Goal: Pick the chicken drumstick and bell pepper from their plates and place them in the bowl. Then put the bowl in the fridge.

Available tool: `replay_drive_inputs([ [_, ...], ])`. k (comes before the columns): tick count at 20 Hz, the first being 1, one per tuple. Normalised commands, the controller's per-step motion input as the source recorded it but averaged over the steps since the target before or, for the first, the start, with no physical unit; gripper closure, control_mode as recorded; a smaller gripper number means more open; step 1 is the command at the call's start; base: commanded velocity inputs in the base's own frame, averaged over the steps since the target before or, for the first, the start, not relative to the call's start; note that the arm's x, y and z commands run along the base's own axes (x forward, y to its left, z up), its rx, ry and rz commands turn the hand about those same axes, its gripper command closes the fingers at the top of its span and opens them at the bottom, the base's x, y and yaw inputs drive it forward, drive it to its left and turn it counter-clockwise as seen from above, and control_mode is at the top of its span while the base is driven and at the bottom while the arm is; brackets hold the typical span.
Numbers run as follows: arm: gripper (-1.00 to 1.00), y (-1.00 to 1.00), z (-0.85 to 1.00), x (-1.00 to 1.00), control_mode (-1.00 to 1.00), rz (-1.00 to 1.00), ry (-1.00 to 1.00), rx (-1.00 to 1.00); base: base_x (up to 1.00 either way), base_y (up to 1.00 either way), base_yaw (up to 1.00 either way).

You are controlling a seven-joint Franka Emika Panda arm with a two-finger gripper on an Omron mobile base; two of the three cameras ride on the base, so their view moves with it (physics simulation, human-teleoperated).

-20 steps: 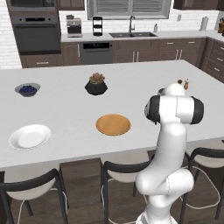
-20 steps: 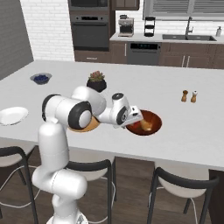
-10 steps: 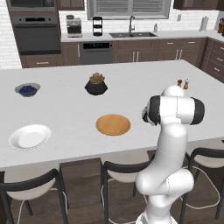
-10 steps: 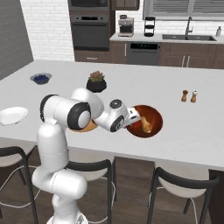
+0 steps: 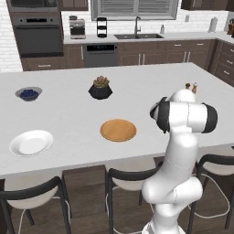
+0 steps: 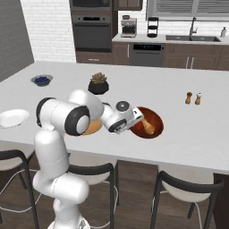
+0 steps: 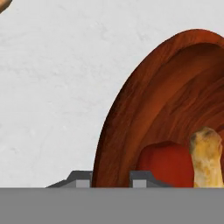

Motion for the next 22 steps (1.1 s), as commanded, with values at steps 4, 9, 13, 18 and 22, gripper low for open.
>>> replay_drive_inputs([
  [4, 1.0, 0.25, 0.56, -0.36, -1.0, 0.2, 0.07, -0.17, 0.0, 0.0, 0.0],
  [9, 1.0, 0.61, 0.68, -0.45, -1.0, 0.2, 0.0, -0.25, 0.0, 0.0, 0.0],
  [13, 1.0, 0.41, 0.92, -0.47, -1.0, 0.19, 0.0, -0.22, 0.0, 0.0, 0.0],
  [18, 1.0, 0.28, 1.0, -0.48, -1.0, 0.18, 0.05, -0.2, 0.0, 0.0, 0.0],
  [22, 1.0, 0.25, 0.87, -0.8, -1.0, 0.19, 0.13, -0.13, 0.0, 0.0, 0.0],
])
